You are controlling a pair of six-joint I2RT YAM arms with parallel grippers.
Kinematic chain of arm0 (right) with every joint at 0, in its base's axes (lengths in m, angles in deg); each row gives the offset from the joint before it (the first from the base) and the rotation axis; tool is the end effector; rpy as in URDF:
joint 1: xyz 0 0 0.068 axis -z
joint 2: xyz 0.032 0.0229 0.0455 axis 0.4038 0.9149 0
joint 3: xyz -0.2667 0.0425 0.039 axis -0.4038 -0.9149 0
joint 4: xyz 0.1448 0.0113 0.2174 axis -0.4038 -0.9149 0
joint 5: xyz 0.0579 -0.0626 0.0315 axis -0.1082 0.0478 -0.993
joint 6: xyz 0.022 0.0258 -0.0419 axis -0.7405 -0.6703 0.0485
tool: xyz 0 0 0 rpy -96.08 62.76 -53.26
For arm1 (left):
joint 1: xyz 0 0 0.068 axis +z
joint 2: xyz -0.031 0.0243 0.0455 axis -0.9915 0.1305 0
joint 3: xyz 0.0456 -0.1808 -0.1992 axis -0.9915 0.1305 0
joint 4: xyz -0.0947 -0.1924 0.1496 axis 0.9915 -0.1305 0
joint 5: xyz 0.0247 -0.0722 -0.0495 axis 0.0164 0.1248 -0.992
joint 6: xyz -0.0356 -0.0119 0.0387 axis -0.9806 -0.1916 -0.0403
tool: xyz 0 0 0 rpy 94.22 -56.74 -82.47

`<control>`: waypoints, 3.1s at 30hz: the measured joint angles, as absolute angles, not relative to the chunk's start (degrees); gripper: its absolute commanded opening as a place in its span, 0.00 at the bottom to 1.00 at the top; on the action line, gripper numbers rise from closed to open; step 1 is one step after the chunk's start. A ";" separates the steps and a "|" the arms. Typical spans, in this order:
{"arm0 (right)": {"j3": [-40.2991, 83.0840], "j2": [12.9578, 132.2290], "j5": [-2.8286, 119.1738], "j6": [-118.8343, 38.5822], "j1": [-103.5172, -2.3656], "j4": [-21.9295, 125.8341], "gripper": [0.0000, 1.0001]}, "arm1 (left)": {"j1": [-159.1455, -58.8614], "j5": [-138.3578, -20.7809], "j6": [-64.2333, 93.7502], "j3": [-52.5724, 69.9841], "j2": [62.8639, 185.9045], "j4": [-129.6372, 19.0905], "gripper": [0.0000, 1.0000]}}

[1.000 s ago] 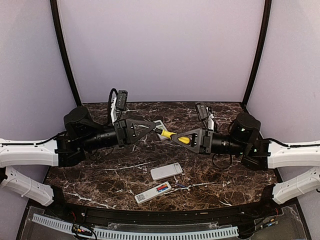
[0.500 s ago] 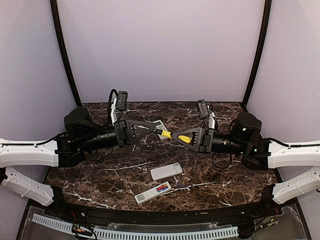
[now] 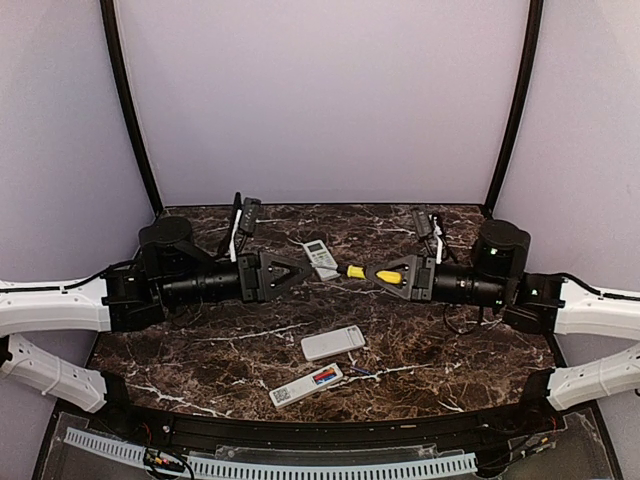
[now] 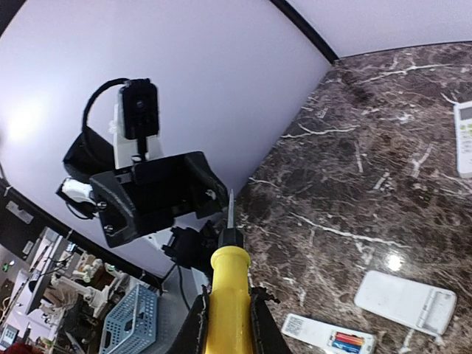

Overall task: Unload the batteries from the remote control
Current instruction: Pass from the left arm to the right, then hold the remote control without the battery cover at the center of the board, then remove the battery at the corner of the board.

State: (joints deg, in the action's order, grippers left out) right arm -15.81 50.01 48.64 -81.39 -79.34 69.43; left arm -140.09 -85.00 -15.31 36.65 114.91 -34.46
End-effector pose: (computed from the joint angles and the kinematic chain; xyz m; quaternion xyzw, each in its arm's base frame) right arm 0.1276 0.2043 0.3051 -0.1490 0.7102 0.6011 0.3349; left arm 0.1380 -0.2332 0.3221 0.1807 0.6761 -0.5945 0.3961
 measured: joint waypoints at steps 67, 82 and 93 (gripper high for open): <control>-16.00 63.28 55.62 -74.46 -85.94 41.94 0.00 | -149.53 -83.76 -41.58 50.64 126.78 -54.44 0.37; -17.66 62.86 53.63 -82.00 -85.86 44.89 0.00 | -149.53 -84.46 -39.22 47.38 130.12 -55.64 0.35; -18.71 61.18 46.63 -86.22 -86.18 52.78 0.00 | -149.55 -85.24 -39.22 47.38 130.52 -54.94 0.34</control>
